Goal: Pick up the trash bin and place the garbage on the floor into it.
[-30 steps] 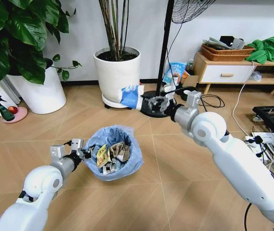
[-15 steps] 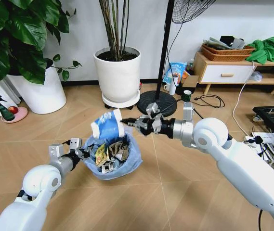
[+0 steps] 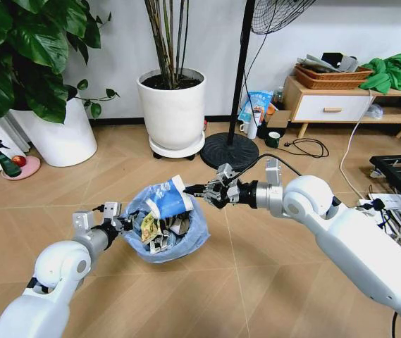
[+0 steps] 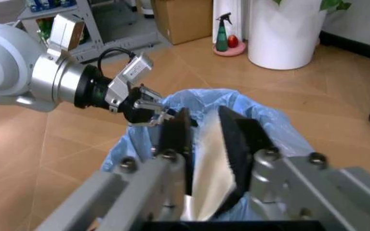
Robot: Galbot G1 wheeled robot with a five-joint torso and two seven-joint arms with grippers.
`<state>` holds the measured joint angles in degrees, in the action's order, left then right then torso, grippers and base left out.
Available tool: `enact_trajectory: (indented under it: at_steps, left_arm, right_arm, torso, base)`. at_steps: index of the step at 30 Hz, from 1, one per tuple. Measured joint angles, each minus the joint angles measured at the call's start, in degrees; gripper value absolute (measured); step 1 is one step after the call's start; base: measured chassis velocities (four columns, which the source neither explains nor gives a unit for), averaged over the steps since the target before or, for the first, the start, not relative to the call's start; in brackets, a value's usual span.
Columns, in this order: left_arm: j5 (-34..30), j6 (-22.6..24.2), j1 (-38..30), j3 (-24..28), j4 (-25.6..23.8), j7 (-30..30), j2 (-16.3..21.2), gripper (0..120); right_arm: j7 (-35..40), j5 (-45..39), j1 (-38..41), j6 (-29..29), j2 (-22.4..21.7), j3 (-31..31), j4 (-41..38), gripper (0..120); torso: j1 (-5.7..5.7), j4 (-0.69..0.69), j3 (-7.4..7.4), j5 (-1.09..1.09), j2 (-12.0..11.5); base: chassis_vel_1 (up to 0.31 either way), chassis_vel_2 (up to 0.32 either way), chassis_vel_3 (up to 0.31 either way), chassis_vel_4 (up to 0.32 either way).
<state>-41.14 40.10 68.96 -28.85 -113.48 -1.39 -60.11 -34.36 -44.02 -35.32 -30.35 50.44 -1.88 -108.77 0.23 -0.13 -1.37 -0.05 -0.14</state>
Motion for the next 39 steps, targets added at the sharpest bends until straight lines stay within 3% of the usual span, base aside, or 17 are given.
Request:
enact_trajectory:
  at_steps: [8, 12, 19, 21, 31, 39]
  left_arm:
    - [0.07, 0.00, 0.00, 0.21, 0.00, -0.05, -0.10, 0]
    - [0.07, 0.00, 0.01, 0.16, -0.01, -0.06, -0.04, 0]
    - [0.07, 0.00, 0.12, 0.04, -0.14, -0.16, -0.05, 0]
    - [0.07, 0.00, 0.27, -0.26, -0.14, -0.17, -0.03, 0]
    - [0.04, 0.10, 0.28, -0.92, -0.14, -0.22, 0.16, 0]
    - [0.16, 0.13, 0.41, -0.99, -0.14, -0.27, 0.02, 0]
  right_arm:
    - [1.91, 0.27, -0.30, 0.20, 0.66, -0.28, 0.06, 51]
    - [3.91, 0.05, -0.28, 0.31, 0.97, -0.05, -0.07, 61]
    - [14.54, -2.25, -1.19, 0.80, 2.50, 1.06, -0.28, 86]
    - [21.62, -3.26, -2.37, 1.11, 4.09, 2.04, -0.29, 97]
    - [35.88, -1.08, -8.50, 2.27, 9.06, 7.65, -0.58, 100]
    - [36.73, 6.82, -16.59, 4.60, 9.50, 13.20, -1.29, 100]
  torso:
    - [0.00, 0.00, 0.00, 0.00, 0.00]
    - [0.00, 0.00, 0.00, 0.00, 0.00]
    - [0.00, 0.00, 0.00, 0.00, 0.00]
    - [0.00, 0.00, 0.00, 0.00, 0.00]
    - [0.00, 0.01, 0.00, 0.00, 0.00]
    - [0.00, -0.01, 0.00, 0.01, 0.00]
  base:
    - [0.000, 0.000, 0.000, 0.000]
    - [0.000, 0.000, 0.000, 0.000]
    - [0.000, 0.000, 0.000, 0.000]
    - [0.000, 0.000, 0.000, 0.000]
    - [0.000, 0.000, 0.000, 0.000]
    - [0.000, 0.000, 0.000, 0.000]
